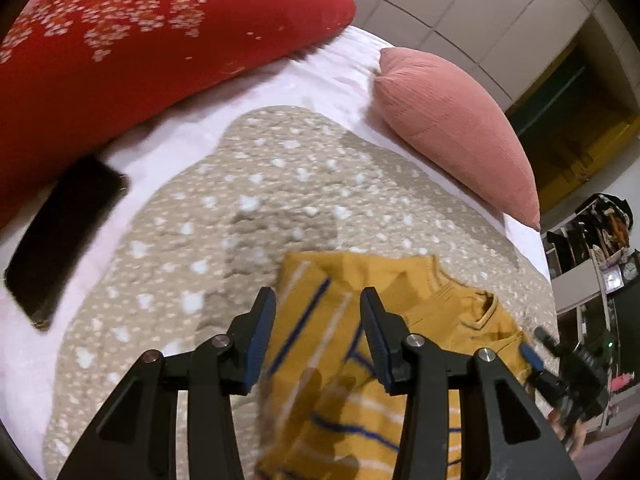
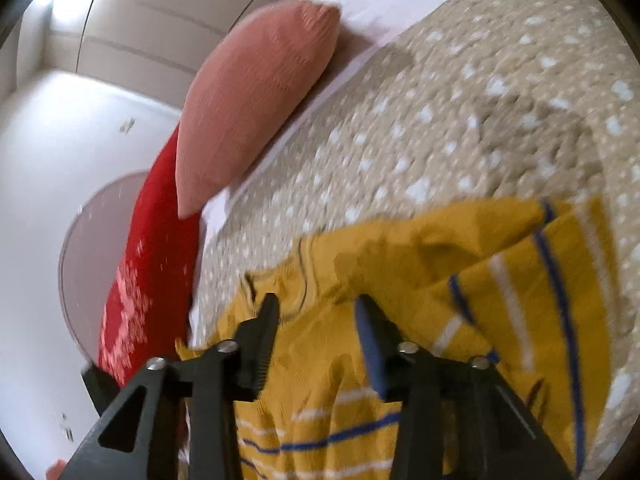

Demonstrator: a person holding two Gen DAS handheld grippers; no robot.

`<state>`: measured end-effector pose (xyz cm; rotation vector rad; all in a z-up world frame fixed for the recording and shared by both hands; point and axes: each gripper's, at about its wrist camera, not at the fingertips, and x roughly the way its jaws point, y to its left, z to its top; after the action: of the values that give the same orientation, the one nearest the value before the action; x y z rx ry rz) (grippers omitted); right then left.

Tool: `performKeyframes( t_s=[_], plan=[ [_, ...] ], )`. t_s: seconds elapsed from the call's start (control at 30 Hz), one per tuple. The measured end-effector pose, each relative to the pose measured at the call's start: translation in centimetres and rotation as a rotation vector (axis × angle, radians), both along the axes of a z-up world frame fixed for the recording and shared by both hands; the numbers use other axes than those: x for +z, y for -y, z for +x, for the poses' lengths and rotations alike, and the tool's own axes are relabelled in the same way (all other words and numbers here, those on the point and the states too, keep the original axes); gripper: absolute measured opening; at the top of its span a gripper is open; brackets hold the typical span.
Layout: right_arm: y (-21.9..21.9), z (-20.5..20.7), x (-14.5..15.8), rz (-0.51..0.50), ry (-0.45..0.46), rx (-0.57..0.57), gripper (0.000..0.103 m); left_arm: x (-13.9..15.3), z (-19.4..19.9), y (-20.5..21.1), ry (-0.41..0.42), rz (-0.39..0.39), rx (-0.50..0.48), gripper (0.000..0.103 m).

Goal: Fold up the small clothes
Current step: 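Lower the held hem onto the sweater and open both grippers, then raise both grippers away from the folded yellow sweater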

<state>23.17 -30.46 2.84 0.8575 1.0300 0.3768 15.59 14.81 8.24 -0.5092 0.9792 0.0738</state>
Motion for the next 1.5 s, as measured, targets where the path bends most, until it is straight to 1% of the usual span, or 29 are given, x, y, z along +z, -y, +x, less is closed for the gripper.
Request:
performKeyframes(
  t_s=[0.07, 0.1, 0.17, 0.3, 0.4, 0.47, 0.53, 0.63, 0.67, 0.7, 0.77, 0.8, 0.87, 0.9, 0.93, 1.0, 1.07, 1.1, 1.13, 1.2, 1.23, 1.27, 1.3, 1.33, 1.37, 1.4, 1.43, 1.47, 1.5],
  plan=[
    [1.1, -0.1, 0.4, 0.001, -0.004, -0.044, 0.05, 0.1, -1.0, -0.4, -0.002, 0.01, -0.004, 0.043],
    [1.6, -0.3, 0.8, -0.005, 0.0, -0.057, 0.054, 0.2, -1.6, -0.5, -0.001, 0.012, -0.01, 0.043],
    [2.3, -1.0, 1.7, -0.031, 0.019, -0.069, 0.057, 0.3, -2.9, -0.6, 0.0, 0.009, -0.023, 0.045],
    [3.1, -4.1, 3.8, -0.131, 0.055, -0.025, 0.061, -0.2, -6.0, -0.3, -0.009, -0.001, -0.071, 0.05],
    [3.7, -7.5, 4.4, -0.195, 0.069, 0.012, 0.064, -1.0, -8.4, 0.5, -0.021, 0.02, -0.117, 0.051],
    [4.0, -10.0, 4.2, -0.216, 0.073, 0.035, 0.064, -1.6, -9.8, 1.1, -0.026, 0.033, -0.152, 0.054],
    [4.2, -12.7, 3.8, -0.249, 0.073, 0.046, 0.065, -2.3, -10.9, 1.9, -0.035, 0.062, -0.179, 0.057],
    [4.4, -16.4, 2.9, -0.328, 0.077, 0.038, 0.066, -3.5, -11.8, 3.0, -0.063, 0.151, -0.206, 0.057],
    [4.7, -17.5, 2.4, -0.353, 0.073, 0.025, 0.066, -3.9, -11.9, 3.4, -0.081, 0.184, -0.222, 0.056],
    [4.9, -18.2, 2.0, -0.37, 0.07, 0.013, 0.066, -4.2, -11.8, 3.7, -0.099, 0.215, -0.245, 0.037],
    [5.2, -19.4, 1.0, -0.398, 0.051, -0.016, 0.068, -4.6, -11.5, 4.0, -0.135, 0.252, -0.259, 0.009],
    [5.5, -19.7, 0.2, -0.384, 0.03, -0.019, 0.068, -4.5, -11.4, 4.1, -0.141, 0.264, -0.256, 0.008],
    [5.7, -19.9, -0.5, -0.349, 0.017, -0.03, 0.069, -3.6, -11.2, 4.4, -0.138, 0.354, -0.235, 0.008],
    [5.6, -20.0, -0.6, -0.344, 0.024, -0.031, 0.068, -3.2, -11.2, 4.5, -0.135, 0.391, -0.225, 0.008],
    [5.4, -19.9, -0.5, -0.343, 0.033, -0.012, 0.056, -2.8, -11.0, 4.4, -0.133, 0.412, -0.216, 0.008],
    [4.5, -19.5, -0.4, -0.324, 0.039, 0.071, 0.031, -2.2, -10.9, 4.0, -0.137, 0.421, -0.199, 0.008],
    [4.2, -19.3, -0.2, -0.366, 0.043, 0.086, 0.023, -1.8, -11.0, 3.6, -0.135, 0.434, -0.177, 0.006],
    [4.2, -19.1, -0.2, -0.393, 0.034, 0.081, 0.02, -1.6, -11.3, 3.4, -0.131, 0.475, -0.151, 0.006],
    [4.5, -18.9, -0.3, -0.438, 0.012, 0.06, 0.02, -1.6, -11.3, 3.2, -0.129, 0.482, -0.14, 0.006],
    [5.7, -18.9, -0.4, -0.473, -0.014, 0.002, 0.02, -1.5, -12.0, 2.0, -0.134, 0.424, -0.118, 0.006],
    [6.3, -19.0, -0.4, -0.476, -0.02, -0.02, 0.023, -1.1, -12.8, 1.4, -0.122, 0.39, -0.109, 0.006],
    [6.6, -19.3, 0.0, -0.486, -0.013, -0.031, 0.025, -0.7, -13.4, 1.2, -0.105, 0.382, -0.105, 0.006],
    [6.5, -19.5, 0.5, -0.505, 0.001, -0.027, 0.029, -0.1, -14.1, 1.2, -0.082, 0.387, -0.101, 0.007],
    [6.2, -19.8, 1.3, -0.546, 0.027, -0.022, 0.029, 0.5, -14.9, 1.2, -0.055, 0.399, -0.096, 0.007],
    [5.6, -20.7, 2.6, -0.618, 0.071, -0.021, 0.029, 1.5, -16.0, 1.2, -0.016, 0.416, -0.085, 0.01],
    [5.2, -21.2, 3.4, -0.652, 0.1, -0.018, 0.029, 2.2, -16.6, 1.3, 0.014, 0.425, -0.076, 0.019],
    [4.6, -22.1, 4.8, -0.685, 0.153, -0.011, 0.035, 2.9, -17.3, 1.4, 0.047, 0.43, -0.069, 0.025],
    [3.9, -23.0, 6.2, -0.715, 0.204, -0.011, 0.041, 3.8, -18.2, 1.6, 0.092, 0.441, -0.051, 0.04],
    [3.3, -24.0, 7.3, -0.742, 0.246, -0.019, 0.057, 4.6, -19.2, 1.7, 0.134, 0.452, -0.031, 0.052]
  ],
)
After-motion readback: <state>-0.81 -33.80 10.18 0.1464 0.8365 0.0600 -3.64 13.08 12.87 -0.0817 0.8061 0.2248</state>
